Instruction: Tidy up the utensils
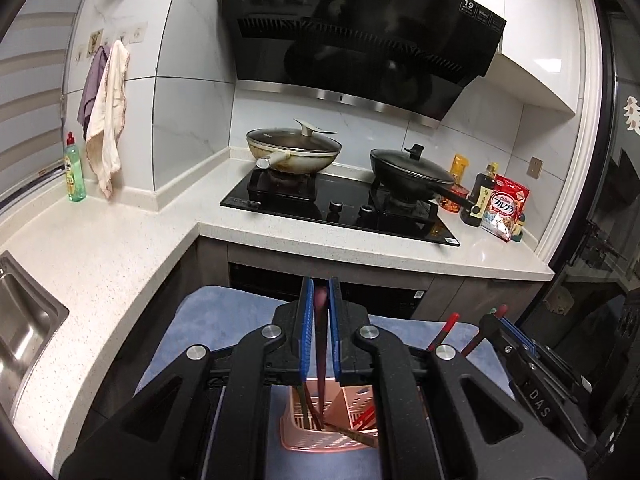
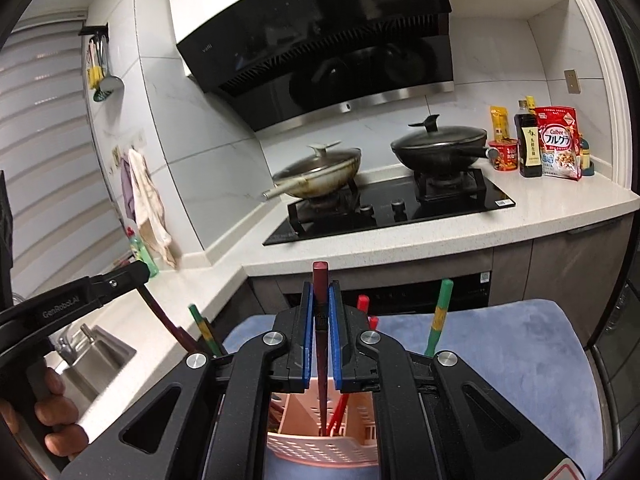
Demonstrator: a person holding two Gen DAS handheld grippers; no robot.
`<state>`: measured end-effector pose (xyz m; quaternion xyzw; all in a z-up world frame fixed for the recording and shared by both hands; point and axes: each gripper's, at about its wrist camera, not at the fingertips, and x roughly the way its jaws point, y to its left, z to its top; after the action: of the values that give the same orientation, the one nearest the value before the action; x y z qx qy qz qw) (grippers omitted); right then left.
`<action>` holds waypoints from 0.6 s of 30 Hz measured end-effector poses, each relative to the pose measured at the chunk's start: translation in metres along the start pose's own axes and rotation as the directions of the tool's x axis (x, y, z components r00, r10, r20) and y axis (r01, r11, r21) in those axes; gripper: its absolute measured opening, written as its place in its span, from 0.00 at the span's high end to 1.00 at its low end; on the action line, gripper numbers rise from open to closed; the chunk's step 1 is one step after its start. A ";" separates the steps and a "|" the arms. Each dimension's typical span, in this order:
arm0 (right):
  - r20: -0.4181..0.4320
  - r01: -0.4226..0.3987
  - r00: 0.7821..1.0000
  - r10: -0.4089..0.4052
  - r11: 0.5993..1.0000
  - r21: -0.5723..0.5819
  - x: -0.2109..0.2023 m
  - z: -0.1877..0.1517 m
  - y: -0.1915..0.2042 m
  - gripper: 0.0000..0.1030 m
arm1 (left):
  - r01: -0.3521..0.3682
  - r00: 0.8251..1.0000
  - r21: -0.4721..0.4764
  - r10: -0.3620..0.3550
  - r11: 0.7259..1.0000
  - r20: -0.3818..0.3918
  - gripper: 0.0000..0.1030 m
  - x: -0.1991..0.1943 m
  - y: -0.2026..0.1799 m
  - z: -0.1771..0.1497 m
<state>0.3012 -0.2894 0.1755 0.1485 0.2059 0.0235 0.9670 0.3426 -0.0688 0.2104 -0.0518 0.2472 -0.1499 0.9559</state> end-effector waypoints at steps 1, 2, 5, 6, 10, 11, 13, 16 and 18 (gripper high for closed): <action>-0.001 0.002 1.000 -0.002 1.000 0.006 0.000 -0.001 -0.001 0.88 | -0.010 1.000 0.005 0.010 1.000 0.001 0.90 0.000 0.000 -0.002; -0.003 0.010 1.000 -0.010 1.000 0.008 0.000 -0.001 -0.001 0.86 | -0.018 1.000 0.010 0.018 1.000 0.002 0.83 0.000 0.000 -0.004; 0.011 0.014 1.000 -0.014 1.000 0.024 -0.009 -0.001 -0.001 0.65 | -0.056 0.998 0.020 0.056 0.998 0.021 0.57 -0.006 0.000 -0.009; 0.018 0.011 1.000 -0.011 1.000 0.024 -0.013 0.000 0.000 0.61 | -0.071 0.997 0.024 0.071 0.997 0.033 0.52 -0.009 0.000 -0.011; 0.039 0.033 0.999 -0.031 0.998 -0.051 -0.031 -0.001 0.015 0.55 | -0.117 0.992 0.054 0.114 0.992 0.046 0.46 -0.023 -0.004 -0.018; 0.041 0.033 0.999 -0.031 0.997 -0.066 -0.037 -0.002 0.019 0.54 | -0.124 0.992 0.059 0.121 0.991 0.046 0.45 -0.026 -0.005 -0.020; 0.042 0.036 0.999 -0.032 0.995 -0.089 -0.047 -0.004 0.025 0.52 | -0.141 0.990 0.079 0.138 0.987 0.042 0.44 -0.033 -0.008 -0.026; 0.032 0.045 0.999 -0.042 0.993 -0.105 -0.062 -0.011 0.029 0.50 | -0.170 0.985 0.107 0.168 0.980 0.034 0.43 -0.043 -0.012 -0.035; 0.022 0.054 0.998 -0.052 0.992 -0.113 -0.071 -0.015 0.030 0.50 | -0.177 0.984 0.120 0.176 0.977 0.016 0.41 -0.049 -0.013 -0.042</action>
<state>0.2310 -0.2643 0.1987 0.0881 0.1990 0.0082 0.9760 0.2776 -0.0668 0.1986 0.0278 0.2389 -0.0791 0.9674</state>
